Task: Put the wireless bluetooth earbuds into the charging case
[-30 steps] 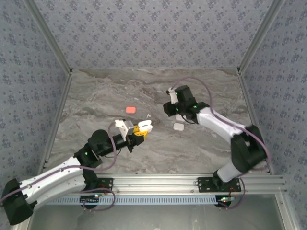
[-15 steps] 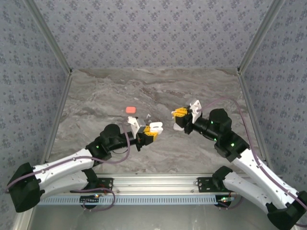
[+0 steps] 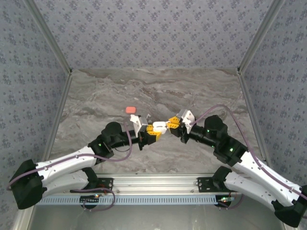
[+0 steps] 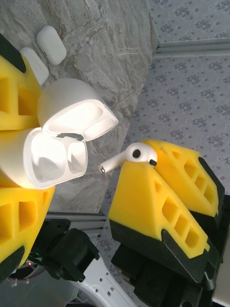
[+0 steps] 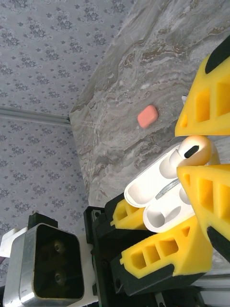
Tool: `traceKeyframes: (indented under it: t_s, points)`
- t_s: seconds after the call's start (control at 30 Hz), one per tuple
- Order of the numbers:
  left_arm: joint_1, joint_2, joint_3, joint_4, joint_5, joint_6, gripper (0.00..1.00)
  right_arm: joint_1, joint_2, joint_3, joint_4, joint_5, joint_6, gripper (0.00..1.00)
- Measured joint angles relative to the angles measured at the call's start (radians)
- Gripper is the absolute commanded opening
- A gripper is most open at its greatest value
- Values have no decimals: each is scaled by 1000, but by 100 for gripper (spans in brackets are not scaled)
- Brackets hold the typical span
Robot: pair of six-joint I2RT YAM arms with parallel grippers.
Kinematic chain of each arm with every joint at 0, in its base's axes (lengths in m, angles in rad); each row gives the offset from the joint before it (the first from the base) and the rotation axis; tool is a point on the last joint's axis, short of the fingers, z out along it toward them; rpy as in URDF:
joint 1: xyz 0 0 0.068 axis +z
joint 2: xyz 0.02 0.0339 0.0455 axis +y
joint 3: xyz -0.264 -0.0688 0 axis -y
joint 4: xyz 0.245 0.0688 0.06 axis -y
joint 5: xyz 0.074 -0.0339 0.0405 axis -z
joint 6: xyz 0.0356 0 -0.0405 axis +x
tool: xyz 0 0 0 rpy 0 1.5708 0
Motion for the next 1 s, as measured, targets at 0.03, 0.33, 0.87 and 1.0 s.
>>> traceKeyframes:
  t_s: [0.03,0.33,0.87,1.0]
  points:
    - [0,0,0,0,3,0,0,2,4,0,0,7,-6,19]
    - [-1,0,0,-4,15,0,0,18,38,0,4,23,-26,19]
    - [-2,0,0,-6,23,0,0,27,21,-25,5,-41,-35,23]
    - [-3,0,0,-6,27,0,0,27,23,-25,2,-66,-35,29]
